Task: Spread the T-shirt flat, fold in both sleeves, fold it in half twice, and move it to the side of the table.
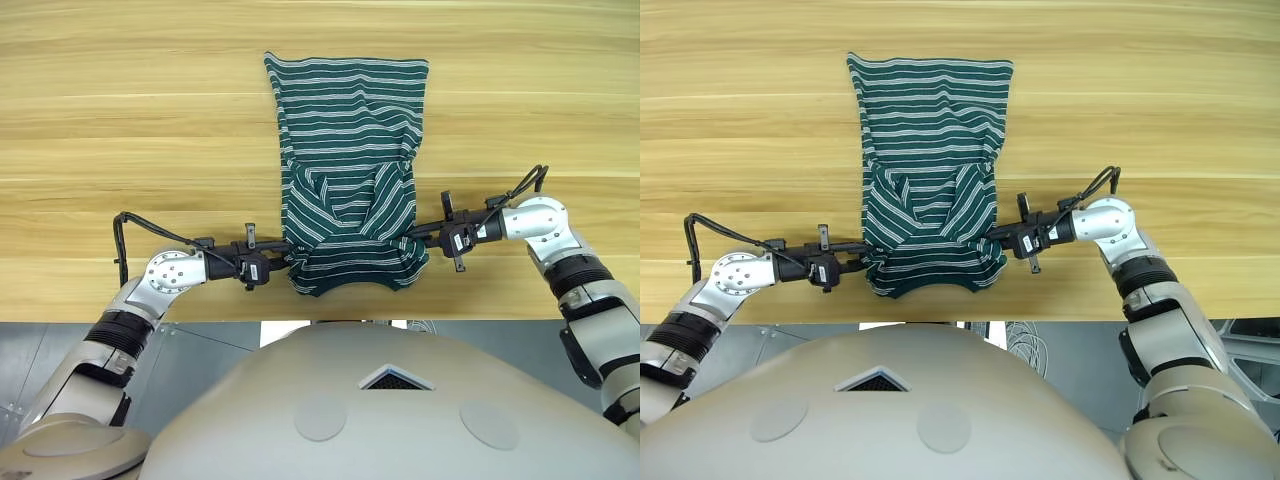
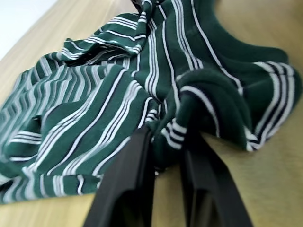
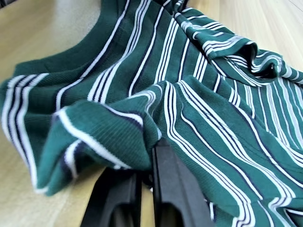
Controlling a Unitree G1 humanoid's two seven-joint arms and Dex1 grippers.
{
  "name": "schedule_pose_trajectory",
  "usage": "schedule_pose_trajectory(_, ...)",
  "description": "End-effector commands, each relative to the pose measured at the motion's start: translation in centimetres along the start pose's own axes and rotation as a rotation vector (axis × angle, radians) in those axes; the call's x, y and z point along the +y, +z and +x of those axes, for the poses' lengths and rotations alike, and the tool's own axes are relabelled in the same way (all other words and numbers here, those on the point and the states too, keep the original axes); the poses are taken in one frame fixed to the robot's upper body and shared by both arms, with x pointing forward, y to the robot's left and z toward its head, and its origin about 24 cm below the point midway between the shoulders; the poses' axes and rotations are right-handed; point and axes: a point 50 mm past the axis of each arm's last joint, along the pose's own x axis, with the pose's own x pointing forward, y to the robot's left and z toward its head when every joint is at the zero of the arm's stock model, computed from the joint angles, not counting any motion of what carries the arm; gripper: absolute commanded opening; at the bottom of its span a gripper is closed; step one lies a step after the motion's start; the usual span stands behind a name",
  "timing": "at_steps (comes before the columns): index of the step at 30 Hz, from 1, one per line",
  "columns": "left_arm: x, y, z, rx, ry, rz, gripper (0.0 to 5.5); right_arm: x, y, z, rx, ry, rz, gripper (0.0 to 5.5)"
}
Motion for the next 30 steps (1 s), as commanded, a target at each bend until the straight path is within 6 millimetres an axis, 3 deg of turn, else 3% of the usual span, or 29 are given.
schedule_pose_trajectory(1, -2.4, -0.3, -0.9, 0.045, -0.131, -0.106, 0.03, 0.3, 0.2, -0.2, -0.032, 0.029, 0.036, 0.13)
schedule_pose_trajectory(4, -0.9, 1.1, -2.4, -0.003, -0.05, -0.122, 0.0, 0.5, 0.8, -1.8, -0.083, 0.058, 0.113, 0.13)
schedule_pose_trajectory(8, 0.0, 3.7, -4.5, -0.069, 0.067, -0.165, 0.0, 0.9, 3.1, -5.7, -0.21, 0.093, 0.267, 0.13)
schedule_pose_trajectory(12, -0.7, 5.7, -4.1, -0.162, 0.078, -0.294, 0.0, 1.0, 3.7, -6.1, -0.24, 0.133, 0.356, 0.13)
schedule_pose_trajectory(15, -0.5, 5.6, -3.0, -0.192, 0.084, -0.359, 0.0, -0.7, 3.3, -5.9, -0.242, 0.107, 0.386, 0.12)
schedule_pose_trajectory(18, 3.2, 4.7, -2.3, -0.215, 0.203, -0.383, 0.0, -4.1, 3.0, -5.7, -0.256, 0.067, 0.421, 0.12)
schedule_pose_trajectory(22, 10.0, 3.5, -2.8, -0.245, 0.382, -0.436, 0.0, -9.1, 3.0, -6.2, -0.248, 0.028, 0.481, 0.11)
schedule_pose_trajectory(26, 12.6, 1.7, -3.3, -0.231, 0.384, -0.577, 0.0, -13.3, 2.5, -6.8, -0.196, -0.044, 0.571, 0.11)
schedule_pose_trajectory(30, 15.2, -0.7, -1.1, -0.159, 0.406, -0.662, 0.0, -14.2, 0.7, -6.1, -0.088, -0.111, 0.681, 0.11)
